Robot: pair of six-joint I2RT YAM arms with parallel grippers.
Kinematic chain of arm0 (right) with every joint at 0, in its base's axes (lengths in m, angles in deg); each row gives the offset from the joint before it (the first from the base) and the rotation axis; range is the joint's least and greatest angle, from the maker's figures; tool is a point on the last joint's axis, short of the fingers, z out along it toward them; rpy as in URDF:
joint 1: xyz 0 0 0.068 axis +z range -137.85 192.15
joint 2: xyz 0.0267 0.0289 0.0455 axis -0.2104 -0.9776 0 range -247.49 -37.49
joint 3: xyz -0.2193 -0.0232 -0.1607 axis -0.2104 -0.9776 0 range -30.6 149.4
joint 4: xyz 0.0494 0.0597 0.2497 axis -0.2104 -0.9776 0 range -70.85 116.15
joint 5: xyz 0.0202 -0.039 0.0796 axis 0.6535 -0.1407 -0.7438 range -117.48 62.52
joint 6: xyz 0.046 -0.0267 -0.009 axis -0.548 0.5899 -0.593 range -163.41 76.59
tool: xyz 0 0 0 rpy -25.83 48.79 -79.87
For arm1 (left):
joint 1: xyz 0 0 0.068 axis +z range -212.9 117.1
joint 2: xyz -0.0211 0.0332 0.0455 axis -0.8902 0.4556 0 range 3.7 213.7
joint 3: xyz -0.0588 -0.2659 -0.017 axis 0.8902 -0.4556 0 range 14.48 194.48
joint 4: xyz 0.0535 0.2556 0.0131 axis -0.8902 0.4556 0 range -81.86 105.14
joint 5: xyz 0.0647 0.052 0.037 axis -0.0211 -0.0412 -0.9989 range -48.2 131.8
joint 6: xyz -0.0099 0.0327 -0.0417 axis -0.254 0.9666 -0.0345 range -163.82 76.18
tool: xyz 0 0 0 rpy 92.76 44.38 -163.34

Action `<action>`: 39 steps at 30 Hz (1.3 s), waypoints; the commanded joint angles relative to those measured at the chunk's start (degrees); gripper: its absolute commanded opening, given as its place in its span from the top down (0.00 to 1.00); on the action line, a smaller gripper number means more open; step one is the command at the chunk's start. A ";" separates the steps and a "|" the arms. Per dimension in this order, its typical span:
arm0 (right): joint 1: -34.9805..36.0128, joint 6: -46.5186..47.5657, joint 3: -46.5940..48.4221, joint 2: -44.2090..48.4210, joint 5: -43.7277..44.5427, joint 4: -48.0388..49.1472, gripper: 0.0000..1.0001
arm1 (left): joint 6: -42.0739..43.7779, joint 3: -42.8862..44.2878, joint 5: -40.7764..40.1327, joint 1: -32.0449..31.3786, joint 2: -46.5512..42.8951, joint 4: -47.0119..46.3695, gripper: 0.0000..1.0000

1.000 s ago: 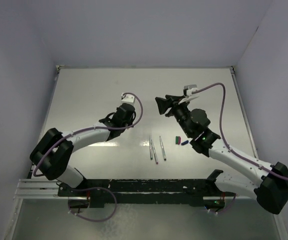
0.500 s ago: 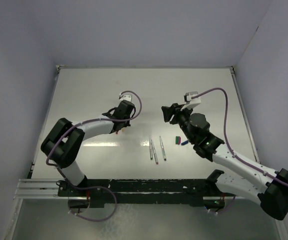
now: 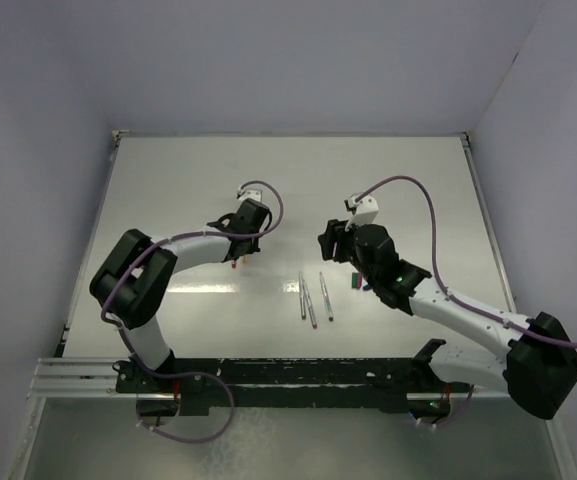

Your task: Insert the pens into the pen caps

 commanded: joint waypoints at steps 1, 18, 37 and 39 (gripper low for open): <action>0.27 -0.79 1.47 -1.42 -3.60 -1.84 0.40 | -1.14 0.88 0.52 0.88 -0.48 1.11 0.89; 0.21 -5.82 0.11 -3.13 2.16 -5.72 0.40 | 0.75 0.35 7.97 0.76 -12.39 -0.60 0.78; -11.70 -13.28 -6.15 9.46 7.26 -12.19 0.39 | 1.43 -1.43 13.65 -17.26 -12.98 3.29 0.63; -11.67 -13.33 -6.70 10.64 8.03 -12.30 0.39 | 1.35 -1.21 14.44 -18.20 -12.66 3.85 0.62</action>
